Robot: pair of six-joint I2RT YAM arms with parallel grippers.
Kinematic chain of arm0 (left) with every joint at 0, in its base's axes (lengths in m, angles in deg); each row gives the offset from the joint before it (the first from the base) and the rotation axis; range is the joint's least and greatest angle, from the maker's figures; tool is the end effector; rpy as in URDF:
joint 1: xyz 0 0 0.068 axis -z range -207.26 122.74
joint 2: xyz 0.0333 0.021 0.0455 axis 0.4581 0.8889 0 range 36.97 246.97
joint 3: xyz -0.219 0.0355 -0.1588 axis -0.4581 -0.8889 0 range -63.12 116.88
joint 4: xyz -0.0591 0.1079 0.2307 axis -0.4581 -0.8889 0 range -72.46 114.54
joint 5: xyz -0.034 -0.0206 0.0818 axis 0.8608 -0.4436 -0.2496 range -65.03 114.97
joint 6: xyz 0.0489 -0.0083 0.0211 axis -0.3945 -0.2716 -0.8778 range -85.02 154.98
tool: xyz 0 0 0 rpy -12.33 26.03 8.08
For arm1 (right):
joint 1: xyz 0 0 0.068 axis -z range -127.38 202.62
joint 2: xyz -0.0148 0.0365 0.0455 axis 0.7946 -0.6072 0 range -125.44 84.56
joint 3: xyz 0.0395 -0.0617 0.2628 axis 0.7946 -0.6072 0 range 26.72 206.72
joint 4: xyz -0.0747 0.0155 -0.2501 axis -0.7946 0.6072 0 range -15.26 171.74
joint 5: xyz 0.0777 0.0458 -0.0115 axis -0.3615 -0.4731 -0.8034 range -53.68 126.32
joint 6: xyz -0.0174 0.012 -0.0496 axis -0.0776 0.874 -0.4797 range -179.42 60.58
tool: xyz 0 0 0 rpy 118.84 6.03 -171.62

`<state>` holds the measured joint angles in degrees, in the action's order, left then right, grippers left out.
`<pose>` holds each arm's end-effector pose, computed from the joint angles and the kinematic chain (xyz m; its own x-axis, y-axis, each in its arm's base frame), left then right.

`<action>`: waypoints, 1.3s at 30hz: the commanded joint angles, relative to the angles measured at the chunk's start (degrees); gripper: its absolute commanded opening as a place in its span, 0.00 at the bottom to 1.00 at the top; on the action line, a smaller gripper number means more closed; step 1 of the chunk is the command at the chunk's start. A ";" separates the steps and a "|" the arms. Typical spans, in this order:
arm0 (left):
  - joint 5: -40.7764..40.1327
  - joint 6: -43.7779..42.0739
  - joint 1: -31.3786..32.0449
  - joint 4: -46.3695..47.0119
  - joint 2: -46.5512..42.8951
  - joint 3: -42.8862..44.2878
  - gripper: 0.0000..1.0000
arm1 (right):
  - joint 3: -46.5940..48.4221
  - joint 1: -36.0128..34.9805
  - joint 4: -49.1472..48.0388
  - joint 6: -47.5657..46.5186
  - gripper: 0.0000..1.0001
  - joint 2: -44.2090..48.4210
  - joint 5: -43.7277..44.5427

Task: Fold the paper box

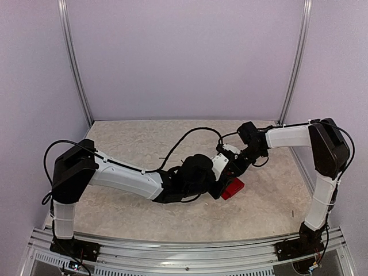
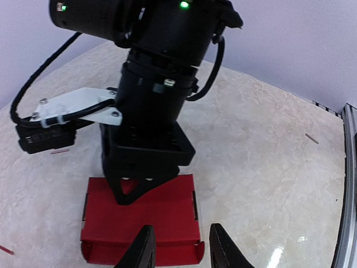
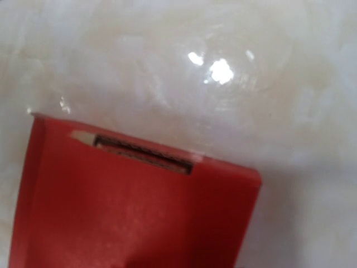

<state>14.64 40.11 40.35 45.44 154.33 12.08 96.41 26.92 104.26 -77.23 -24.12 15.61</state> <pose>0.1830 -0.4273 0.1885 -0.2131 0.2867 -0.9340 0.8303 0.5571 -0.0184 0.3299 0.1726 0.1562 -0.6386 -0.6246 -0.4495 -0.7537 0.6257 0.2013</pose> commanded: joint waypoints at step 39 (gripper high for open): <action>3.60 5.75 0.60 -6.66 14.88 8.07 0.00 | -2.45 0.29 3.03 -0.48 0.38 -4.69 1.35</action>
<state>20.07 44.13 41.73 39.81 168.71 20.39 96.41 27.27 103.58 -77.27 -24.69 13.84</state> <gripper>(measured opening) 0.010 0.383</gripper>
